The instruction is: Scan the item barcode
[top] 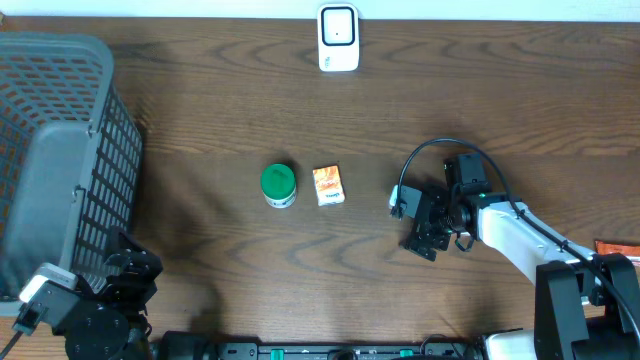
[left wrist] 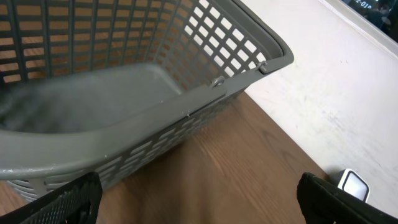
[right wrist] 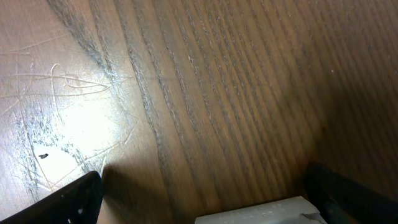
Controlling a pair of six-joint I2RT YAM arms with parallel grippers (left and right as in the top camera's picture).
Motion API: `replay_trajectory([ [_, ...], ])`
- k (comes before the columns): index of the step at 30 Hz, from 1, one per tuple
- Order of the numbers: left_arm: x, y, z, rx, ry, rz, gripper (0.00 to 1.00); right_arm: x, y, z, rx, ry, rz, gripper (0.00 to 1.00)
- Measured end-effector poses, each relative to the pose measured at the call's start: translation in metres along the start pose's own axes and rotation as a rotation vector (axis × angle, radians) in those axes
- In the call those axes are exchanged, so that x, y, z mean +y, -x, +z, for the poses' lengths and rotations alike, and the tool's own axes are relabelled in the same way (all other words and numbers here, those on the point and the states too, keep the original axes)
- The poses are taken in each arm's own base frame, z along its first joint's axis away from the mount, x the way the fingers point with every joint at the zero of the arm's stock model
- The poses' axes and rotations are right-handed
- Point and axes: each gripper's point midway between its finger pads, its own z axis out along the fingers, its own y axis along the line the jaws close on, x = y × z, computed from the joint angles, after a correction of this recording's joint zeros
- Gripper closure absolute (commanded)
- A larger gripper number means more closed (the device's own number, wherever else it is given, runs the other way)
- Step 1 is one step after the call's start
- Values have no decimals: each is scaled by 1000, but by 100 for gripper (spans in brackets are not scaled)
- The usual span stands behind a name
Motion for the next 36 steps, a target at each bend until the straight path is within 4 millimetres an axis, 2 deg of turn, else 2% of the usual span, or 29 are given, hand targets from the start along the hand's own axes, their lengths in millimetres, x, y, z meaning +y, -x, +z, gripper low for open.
replay_trajectory([
  [5, 0, 0, 0, 0, 0, 0, 2, -2, -3, -3, 12, -30, -6, 1],
  [12, 0, 0, 0, 0, 0, 0, 2, -10, -20, -18, 118, -123, -13, 2],
  [14, 0, 0, 0, 0, 0, 0, 2, -11, -22, -23, 136, -142, -17, 9],
  [18, 0, 0, 0, 0, 0, 0, 2, -12, -27, -30, 156, -156, -45, 33],
  [19, 0, 0, 0, 0, 0, 0, 2, -12, -29, -31, 164, -156, -52, 34],
  [22, 0, 0, 0, 0, 0, 0, 2, -15, -35, -33, 174, -162, -53, 27],
  [27, 0, 0, 0, 0, 0, 0, 2, -19, -40, -35, 179, -167, -52, 27],
  [29, 0, 0, 0, 0, 0, 0, 2, -19, -42, -35, 181, -165, -49, 39],
  [31, 0, 0, 0, 0, 0, 0, 2, -18, -43, -34, 182, -158, -58, 59],
  [32, 0, 0, 0, 0, 0, 0, 2, -18, -44, -33, 183, -152, -70, 64],
  [36, 0, 0, 0, 0, 0, 0, 2, -16, -44, -30, 184, -137, -105, 66],
])
